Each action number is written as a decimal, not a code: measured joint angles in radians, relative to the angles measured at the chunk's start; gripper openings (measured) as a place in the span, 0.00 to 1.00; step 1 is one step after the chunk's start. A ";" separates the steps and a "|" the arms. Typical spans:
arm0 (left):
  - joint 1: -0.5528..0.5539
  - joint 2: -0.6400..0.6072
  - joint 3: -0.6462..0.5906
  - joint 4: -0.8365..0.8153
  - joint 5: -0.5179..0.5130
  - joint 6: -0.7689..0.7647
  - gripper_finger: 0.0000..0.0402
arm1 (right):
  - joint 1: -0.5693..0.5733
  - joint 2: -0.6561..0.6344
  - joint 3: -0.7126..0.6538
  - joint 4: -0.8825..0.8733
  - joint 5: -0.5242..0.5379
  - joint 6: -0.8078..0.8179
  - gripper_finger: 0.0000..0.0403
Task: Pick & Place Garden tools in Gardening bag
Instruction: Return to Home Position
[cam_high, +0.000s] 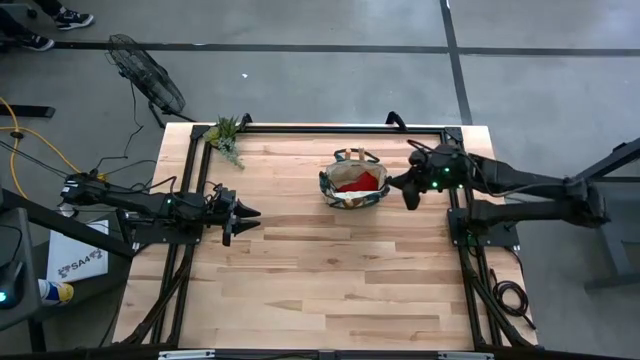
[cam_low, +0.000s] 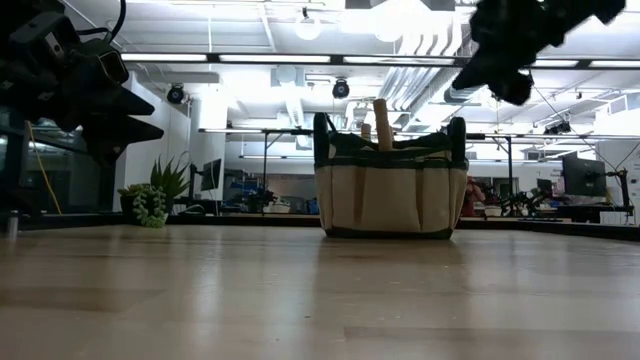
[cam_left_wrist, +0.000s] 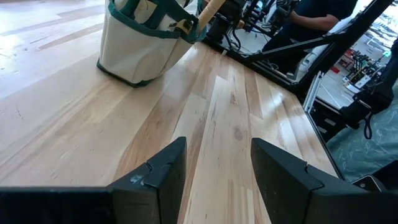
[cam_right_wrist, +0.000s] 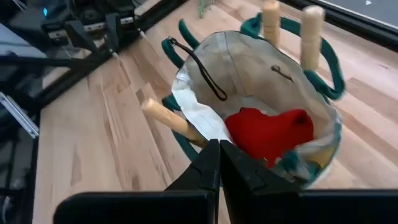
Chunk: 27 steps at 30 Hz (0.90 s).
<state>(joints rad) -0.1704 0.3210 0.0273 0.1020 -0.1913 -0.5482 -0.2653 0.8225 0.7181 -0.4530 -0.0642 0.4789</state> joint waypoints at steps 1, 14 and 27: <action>0.000 0.000 0.000 0.000 0.000 0.000 0.43 | -0.014 -0.025 -0.027 0.016 -0.012 0.005 0.00; 0.000 0.000 0.000 0.000 0.000 0.000 0.43 | -0.193 -0.336 -0.329 0.130 -0.233 0.045 0.01; 0.000 0.000 0.000 0.000 0.000 0.000 0.43 | -0.310 -0.498 -0.526 0.247 -0.402 0.096 0.01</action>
<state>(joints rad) -0.1703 0.3209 0.0273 0.1020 -0.1911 -0.5482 -0.5757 0.3246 0.1917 -0.2056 -0.4665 0.5750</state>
